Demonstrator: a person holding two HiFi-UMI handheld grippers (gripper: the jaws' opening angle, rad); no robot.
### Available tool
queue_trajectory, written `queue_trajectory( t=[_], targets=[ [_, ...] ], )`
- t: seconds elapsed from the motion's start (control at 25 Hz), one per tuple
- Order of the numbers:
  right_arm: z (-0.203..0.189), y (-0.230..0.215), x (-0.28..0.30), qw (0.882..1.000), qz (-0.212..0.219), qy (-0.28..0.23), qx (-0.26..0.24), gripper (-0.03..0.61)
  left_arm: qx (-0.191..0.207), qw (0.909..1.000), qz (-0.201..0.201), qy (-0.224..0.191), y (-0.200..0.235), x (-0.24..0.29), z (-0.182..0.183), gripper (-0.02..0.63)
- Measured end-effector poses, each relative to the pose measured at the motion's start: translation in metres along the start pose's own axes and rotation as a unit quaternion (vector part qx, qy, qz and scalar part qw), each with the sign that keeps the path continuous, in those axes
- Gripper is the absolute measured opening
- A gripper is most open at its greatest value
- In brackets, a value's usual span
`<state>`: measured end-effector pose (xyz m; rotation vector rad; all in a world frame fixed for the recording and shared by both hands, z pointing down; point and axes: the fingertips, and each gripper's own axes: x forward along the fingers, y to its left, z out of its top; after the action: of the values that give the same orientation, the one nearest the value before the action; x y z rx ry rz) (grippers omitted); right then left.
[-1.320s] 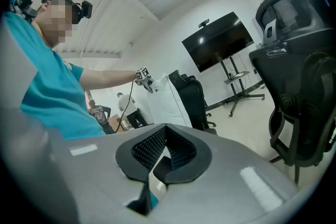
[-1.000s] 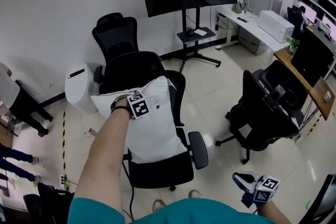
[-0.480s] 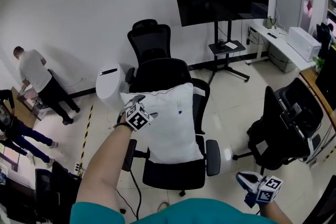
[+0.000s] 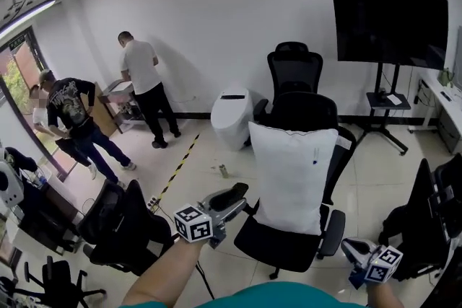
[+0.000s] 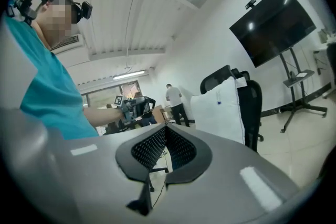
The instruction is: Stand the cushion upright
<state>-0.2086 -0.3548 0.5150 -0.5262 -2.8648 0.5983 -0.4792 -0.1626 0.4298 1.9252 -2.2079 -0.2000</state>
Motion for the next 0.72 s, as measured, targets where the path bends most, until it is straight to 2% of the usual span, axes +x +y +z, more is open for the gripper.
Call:
queue_trajectory(
  t=[0.08, 0.16, 0.28, 0.48, 0.6, 0.72],
  targets=[
    [-0.002, 0.023, 0.013, 1.000, 0.015, 0.007, -0.010, 0.003, -0.037, 0.9979, 0.000, -0.052, -0.017, -0.047, -0.008, 0.114],
    [-0.012, 0.051, 0.019, 1.000, 0.021, 0.014, -0.017, 0.003, -0.065, 0.9939, -0.008, -0.088, -0.036, -0.089, -0.020, 0.019],
    [-0.030, 0.104, 0.035, 0.999, 0.024, 0.016, -0.025, 0.003, -0.093, 0.9897, -0.041, -0.101, -0.062, -0.150, -0.038, 0.011],
    [-0.074, 0.204, 0.061, 1.000, 0.022, 0.013, -0.017, 0.003, -0.115, 0.9858, -0.075, -0.097, -0.090, -0.249, -0.053, 0.011],
    [-0.097, 0.253, 0.058, 1.000, 0.011, 0.020, -0.020, 0.003, -0.111, 0.9859, -0.089, -0.088, -0.108, -0.295, -0.059, 0.011],
    [-0.107, 0.291, 0.040, 0.999, -0.001, 0.019, -0.030, 0.003, -0.125, 0.9835, -0.097, -0.089, -0.129, -0.330, -0.066, 0.011]
  ],
)
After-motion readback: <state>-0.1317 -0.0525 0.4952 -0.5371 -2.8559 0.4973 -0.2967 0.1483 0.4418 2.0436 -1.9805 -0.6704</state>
